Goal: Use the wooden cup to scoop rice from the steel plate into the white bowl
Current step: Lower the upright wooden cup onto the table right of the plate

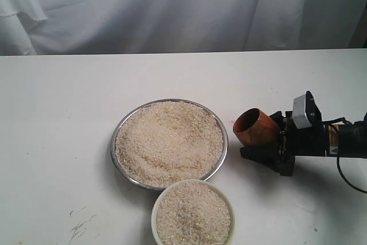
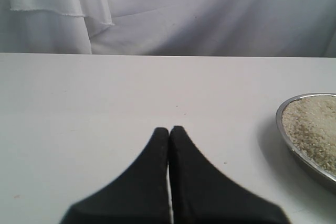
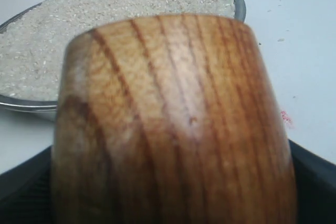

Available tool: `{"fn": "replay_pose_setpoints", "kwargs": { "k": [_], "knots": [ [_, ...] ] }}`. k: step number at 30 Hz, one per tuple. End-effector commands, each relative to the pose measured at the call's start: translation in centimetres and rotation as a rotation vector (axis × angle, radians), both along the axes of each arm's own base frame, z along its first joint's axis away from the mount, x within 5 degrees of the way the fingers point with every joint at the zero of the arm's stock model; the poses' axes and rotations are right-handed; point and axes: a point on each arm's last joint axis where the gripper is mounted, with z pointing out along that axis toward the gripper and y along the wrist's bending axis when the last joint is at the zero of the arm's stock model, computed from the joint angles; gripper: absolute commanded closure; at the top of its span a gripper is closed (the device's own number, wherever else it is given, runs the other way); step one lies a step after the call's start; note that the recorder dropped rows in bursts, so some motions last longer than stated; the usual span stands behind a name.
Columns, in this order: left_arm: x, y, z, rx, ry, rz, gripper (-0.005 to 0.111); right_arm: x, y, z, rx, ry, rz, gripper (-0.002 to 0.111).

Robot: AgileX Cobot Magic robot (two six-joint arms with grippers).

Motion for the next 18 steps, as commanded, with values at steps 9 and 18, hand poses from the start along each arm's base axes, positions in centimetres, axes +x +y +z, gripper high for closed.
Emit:
{"fn": "replay_pose_setpoints", "kwargs": {
  "k": [9,18],
  "knots": [
    [0.0,0.0,-0.1,-0.004,-0.007,-0.001,0.107,1.1,0.9,-1.4,0.021,-0.007,0.044,0.108],
    [0.0,0.0,-0.1,-0.004,-0.007,-0.001,0.107,1.1,0.9,-1.4,0.012,-0.009,0.071,0.108]
  ]
}}
